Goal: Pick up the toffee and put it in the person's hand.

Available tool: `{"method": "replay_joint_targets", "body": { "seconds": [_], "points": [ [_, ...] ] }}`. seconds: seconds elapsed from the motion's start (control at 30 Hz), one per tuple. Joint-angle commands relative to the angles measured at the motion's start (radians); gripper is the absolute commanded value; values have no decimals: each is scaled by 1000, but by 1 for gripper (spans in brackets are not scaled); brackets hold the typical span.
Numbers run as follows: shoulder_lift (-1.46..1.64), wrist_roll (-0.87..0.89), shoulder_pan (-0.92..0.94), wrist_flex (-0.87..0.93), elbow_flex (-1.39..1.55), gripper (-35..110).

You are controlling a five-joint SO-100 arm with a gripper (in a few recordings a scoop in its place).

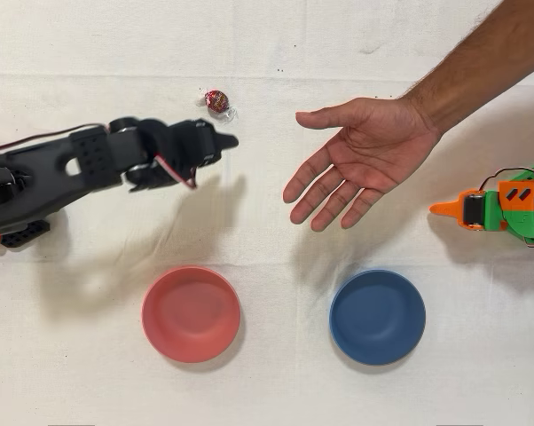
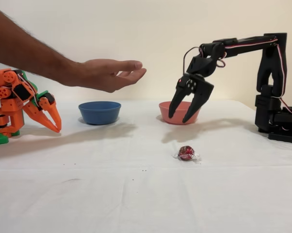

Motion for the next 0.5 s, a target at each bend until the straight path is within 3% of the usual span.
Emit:
{"method": "replay_joint_targets", "body": {
  "seconds": [0.0,0.47],
  "points": [
    [-23,14,-49,9,-161,19],
    [-149,5,-107,5,-201,19]
  ]
}}
